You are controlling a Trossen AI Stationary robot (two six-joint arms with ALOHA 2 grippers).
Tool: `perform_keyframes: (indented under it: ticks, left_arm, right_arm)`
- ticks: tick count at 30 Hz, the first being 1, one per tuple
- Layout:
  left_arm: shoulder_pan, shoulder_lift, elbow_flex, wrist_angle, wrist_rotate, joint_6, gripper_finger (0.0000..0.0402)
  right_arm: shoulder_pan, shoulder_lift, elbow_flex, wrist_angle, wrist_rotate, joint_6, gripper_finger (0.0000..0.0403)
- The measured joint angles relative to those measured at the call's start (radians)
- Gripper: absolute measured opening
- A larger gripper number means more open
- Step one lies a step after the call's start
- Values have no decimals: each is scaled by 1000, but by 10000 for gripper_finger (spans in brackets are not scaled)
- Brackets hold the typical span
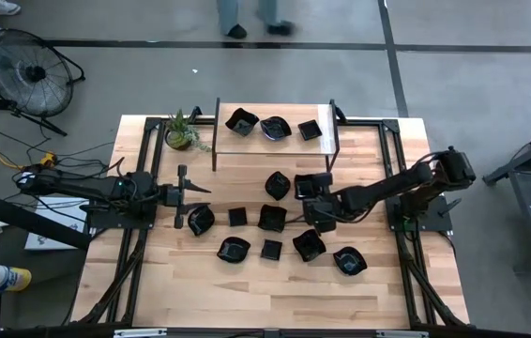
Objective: Pick & Place Mini shaped plates
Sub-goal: Stack the black distorted square plate on top of the black distorted square plate on the shelf
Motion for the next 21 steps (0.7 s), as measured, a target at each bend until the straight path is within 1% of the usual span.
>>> perform_keyframes:
  ticks: [5, 9, 12, 15, 21]
  left_arm:
    - [0, 0, 0, 0, -4, -1, 149]
    - [0, 1, 0, -8, -66, -22, 149]
    - [0, 11, 0, -4, -76, 4, 149]
    - [0, 25, 3, 0, -77, 86, 149]
    - [0, 89, 75, 1, -79, 361, 149]
  right_arm:
    - [1, 0, 59, -40, -7, -13, 2]
    - [12, 0, 117, -51, -15, -44, 5]
    - [26, 0, 166, -53, -34, -79, 5]
    - [37, 0, 219, -59, -97, -115, 2]
    - [40, 0, 312, -59, -231, -147, 8]
